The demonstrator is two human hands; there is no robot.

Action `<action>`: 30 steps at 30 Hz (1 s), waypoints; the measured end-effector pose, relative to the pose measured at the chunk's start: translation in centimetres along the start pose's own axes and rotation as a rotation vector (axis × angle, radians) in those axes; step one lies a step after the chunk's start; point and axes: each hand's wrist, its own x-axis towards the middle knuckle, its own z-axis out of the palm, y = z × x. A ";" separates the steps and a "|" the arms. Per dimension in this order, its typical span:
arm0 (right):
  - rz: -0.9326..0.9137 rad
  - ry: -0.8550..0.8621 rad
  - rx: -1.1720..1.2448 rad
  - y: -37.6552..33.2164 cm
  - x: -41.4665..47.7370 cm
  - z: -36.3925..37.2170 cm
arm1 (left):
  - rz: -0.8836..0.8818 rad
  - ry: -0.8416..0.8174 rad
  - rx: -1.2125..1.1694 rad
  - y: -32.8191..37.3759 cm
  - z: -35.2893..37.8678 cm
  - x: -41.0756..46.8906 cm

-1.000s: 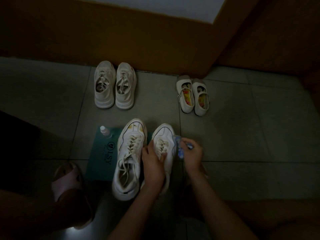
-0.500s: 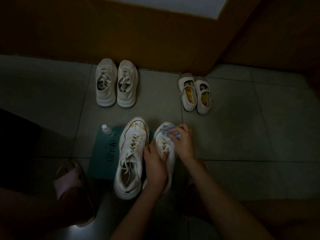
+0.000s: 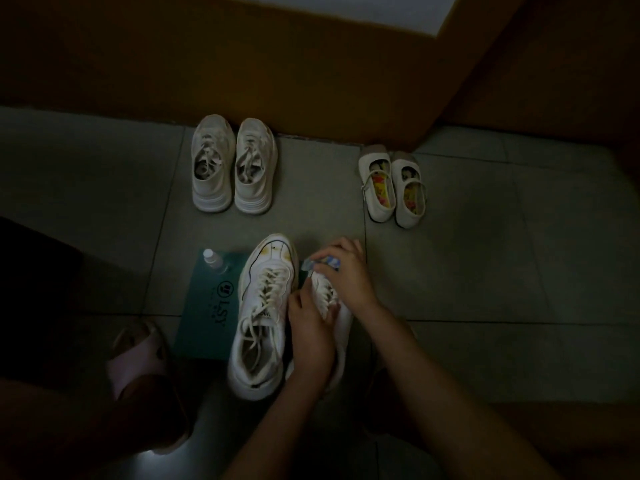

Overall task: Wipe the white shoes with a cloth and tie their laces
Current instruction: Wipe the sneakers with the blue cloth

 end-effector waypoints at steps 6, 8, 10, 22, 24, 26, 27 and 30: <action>0.090 0.045 0.020 0.5 2.8 -0.8 | -0.002 -0.008 -0.066 0.5 -0.4 -0.2; 0.133 0.050 0.029 0.6 3.5 -0.9 | 0.007 -0.001 -0.054 0.4 -0.4 -0.3; 0.191 0.079 0.084 0.7 3.9 -1.3 | -0.007 -0.012 -0.096 0.5 -0.5 -0.5; 0.476 0.364 0.418 2.2 -0.6 -0.7 | -0.023 -0.017 -0.138 0.3 -0.2 -0.4; 0.504 0.397 0.434 2.1 -1.9 -0.5 | -0.017 -0.003 -0.112 0.3 -0.2 -0.3; 0.515 0.417 0.432 1.7 -3.7 -0.2 | -0.018 0.003 -0.117 0.3 -0.2 -0.3; 0.522 0.423 0.439 1.5 -4.6 0.0 | -0.016 0.003 -0.115 0.3 -0.2 -0.3; 0.595 0.426 0.467 1.4 -7.0 0.5 | -0.011 -0.012 -0.109 0.0 -0.2 -0.4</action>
